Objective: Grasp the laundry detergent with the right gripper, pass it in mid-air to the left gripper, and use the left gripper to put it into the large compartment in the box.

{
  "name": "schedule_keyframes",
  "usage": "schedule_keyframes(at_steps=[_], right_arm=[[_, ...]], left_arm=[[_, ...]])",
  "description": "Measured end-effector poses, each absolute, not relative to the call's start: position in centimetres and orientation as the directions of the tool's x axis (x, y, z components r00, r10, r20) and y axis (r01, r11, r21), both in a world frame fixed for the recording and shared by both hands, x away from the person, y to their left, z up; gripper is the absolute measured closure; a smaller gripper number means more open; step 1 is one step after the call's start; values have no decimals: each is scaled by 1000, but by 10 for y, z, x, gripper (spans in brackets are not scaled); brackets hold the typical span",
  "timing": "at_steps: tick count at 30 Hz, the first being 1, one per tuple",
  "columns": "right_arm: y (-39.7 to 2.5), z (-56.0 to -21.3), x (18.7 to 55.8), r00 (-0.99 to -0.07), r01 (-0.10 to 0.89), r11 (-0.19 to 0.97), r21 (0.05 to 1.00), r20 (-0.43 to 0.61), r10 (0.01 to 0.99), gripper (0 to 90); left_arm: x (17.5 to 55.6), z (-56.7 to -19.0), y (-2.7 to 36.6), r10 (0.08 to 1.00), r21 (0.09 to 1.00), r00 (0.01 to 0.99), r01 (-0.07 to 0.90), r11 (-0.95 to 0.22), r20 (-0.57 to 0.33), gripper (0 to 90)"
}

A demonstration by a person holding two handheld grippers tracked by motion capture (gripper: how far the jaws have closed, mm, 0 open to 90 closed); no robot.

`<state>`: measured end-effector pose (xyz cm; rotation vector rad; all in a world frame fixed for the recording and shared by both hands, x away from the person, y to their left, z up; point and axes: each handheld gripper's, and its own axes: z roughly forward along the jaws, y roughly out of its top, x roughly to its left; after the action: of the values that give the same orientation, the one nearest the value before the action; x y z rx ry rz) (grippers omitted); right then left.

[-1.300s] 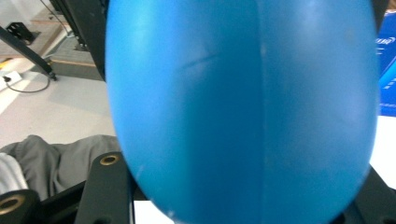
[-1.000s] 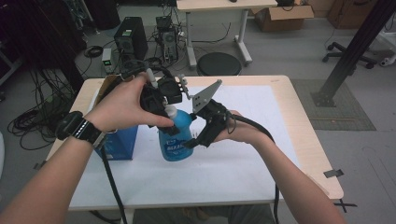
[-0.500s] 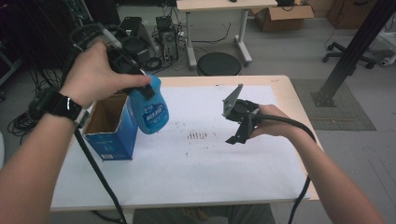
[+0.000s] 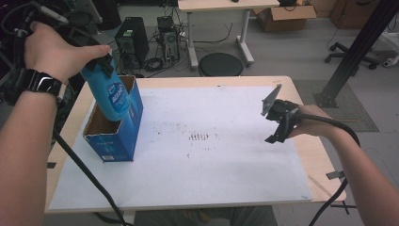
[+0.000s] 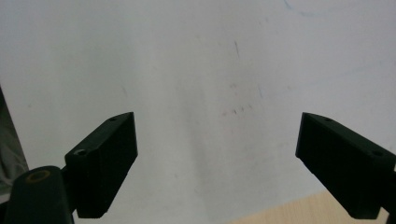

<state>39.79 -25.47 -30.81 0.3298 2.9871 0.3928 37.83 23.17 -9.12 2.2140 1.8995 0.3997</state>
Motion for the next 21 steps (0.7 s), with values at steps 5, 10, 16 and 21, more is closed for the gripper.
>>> schedule_keyframes(at_steps=[5, 10, 16, 21], right_arm=[[-277, -313, 401, -960, 242, 937, 252, -79, 269, 122], [-287, -315, 402, -956, 258, 936, 240, -79, 284, 122], [-294, -317, 401, -952, 264, 939, 218, -96, 290, 125], [-297, -319, 401, -952, 269, 938, 220, -90, 294, 125]], left_arm=[[381, -97, 246, 993, 328, 89, 938, -110, 78, 381], [384, -106, 255, 995, 326, 63, 942, -83, 72, 381], [387, -127, 261, 996, 305, 55, 950, -73, 68, 381], [388, -141, 265, 997, 296, 48, 953, -62, 55, 381]])
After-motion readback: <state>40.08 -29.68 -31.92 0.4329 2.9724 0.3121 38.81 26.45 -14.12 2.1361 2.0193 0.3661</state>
